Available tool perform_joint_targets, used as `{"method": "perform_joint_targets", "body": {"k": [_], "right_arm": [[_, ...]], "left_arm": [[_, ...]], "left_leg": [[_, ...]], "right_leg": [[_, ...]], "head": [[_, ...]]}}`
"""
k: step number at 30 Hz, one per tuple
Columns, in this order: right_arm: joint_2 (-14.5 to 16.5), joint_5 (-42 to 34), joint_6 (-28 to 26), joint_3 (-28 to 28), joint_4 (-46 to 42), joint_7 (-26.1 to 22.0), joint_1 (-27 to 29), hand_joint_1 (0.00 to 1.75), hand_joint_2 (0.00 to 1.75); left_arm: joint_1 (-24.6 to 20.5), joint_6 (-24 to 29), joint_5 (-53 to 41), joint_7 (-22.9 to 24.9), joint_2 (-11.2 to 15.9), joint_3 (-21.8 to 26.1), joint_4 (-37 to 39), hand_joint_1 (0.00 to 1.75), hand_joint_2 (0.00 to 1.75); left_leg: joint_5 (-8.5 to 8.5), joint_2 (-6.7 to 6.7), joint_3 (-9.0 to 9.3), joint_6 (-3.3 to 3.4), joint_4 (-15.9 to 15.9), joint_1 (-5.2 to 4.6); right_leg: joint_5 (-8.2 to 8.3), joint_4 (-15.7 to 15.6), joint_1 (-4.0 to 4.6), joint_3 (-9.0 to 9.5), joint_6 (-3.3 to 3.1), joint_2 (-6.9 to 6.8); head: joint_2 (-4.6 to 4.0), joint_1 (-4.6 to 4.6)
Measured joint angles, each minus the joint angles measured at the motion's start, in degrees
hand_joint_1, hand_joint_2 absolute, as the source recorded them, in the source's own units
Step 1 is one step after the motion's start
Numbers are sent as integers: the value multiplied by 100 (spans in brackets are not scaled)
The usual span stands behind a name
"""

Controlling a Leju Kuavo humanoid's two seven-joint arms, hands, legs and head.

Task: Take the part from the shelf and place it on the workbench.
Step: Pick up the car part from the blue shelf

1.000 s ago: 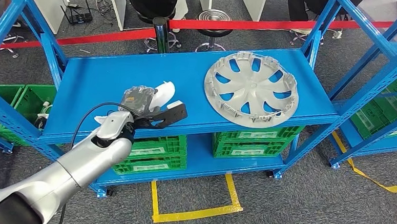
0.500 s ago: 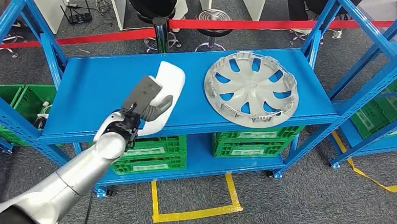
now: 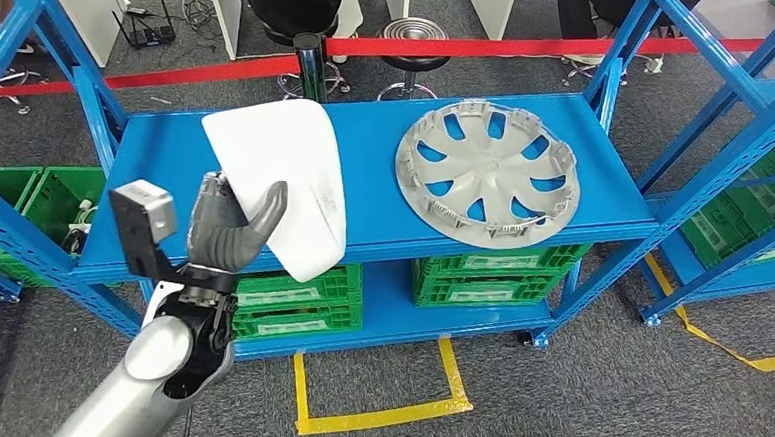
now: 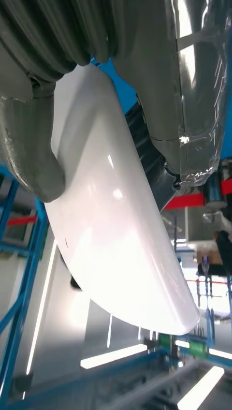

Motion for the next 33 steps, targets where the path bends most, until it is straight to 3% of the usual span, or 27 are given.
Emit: {"method": "perform_joint_targets", "body": {"k": [14, 33], "right_arm": [[-41, -193, -68, -6, 2, -38, 8, 0, 175], [-78, -364, -107, -13, 2, -71, 8, 0, 175]], "left_arm": [[604, -149, 440, -372, 197, 242, -1404, 175, 175], [798, -182, -175, -25, 357, 219, -2068, 175, 175]], "left_leg": [[-2, -18, -1, 3, 0, 0], [-12, -74, -3, 15, 7, -37]], "right_leg": [[-3, 0, 0, 0, -1, -3], [-11, -4, -38, 3, 14, -14]], "head": [[0, -1], [0, -8]]}}
